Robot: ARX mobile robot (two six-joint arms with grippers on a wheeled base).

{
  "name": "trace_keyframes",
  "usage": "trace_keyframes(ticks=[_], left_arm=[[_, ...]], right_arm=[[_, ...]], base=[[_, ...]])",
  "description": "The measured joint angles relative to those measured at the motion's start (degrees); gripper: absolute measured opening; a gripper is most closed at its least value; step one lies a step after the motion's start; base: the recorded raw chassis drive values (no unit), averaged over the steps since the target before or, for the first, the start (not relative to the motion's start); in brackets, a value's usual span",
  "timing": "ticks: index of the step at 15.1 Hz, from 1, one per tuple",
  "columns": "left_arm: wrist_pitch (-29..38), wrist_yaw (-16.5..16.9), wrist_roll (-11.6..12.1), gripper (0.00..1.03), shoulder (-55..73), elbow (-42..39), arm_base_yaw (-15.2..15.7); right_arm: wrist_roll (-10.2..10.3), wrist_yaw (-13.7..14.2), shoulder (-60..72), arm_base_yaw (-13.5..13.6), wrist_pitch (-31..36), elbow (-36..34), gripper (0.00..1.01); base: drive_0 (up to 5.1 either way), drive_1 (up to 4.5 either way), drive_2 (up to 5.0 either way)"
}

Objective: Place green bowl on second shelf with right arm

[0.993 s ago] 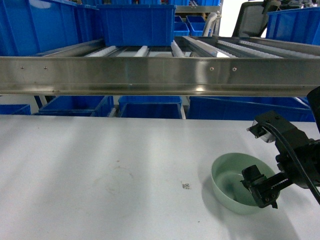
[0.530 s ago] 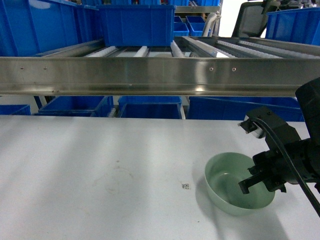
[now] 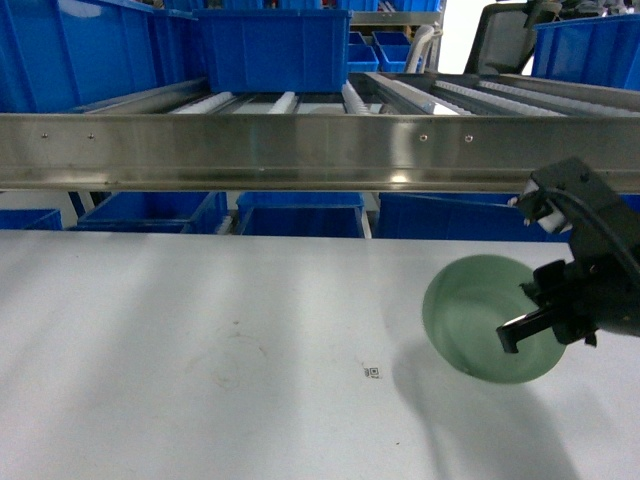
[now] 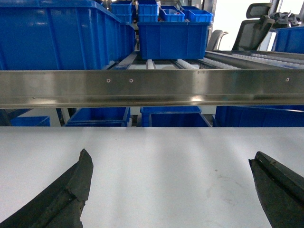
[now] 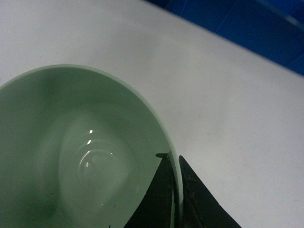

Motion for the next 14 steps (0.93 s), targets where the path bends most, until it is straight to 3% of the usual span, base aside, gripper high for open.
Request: trace_keyframes(ticks=[2,9,12,14], left_arm=[[0.0,0.0,0.0,0.98,0.0,0.0,0.0],[0.0,0.0,0.0,0.98,0.0,0.0,0.0],[0.0,0.0,0.0,0.98,0.0,0.0,0.0],[0.0,0.0,0.0,0.98,0.0,0.0,0.0]], right_arm=[[-2.3,0.3,-5.3,-0.8,3.3,-2.4,0.02],[-4.6,-0.6,-19.0,-2.7,5.6,-5.9,0.02],[-4.3,-1.4,-26.1,-5.8,5.2,-5.9,0.02],[-2.6,-3.0,-32.1,-8.5,4.5,-6.0,0.02]], base=[[0.0,0.0,0.0],[0.0,0.0,0.0],[0.0,0.0,0.0],[0.0,0.0,0.0]])
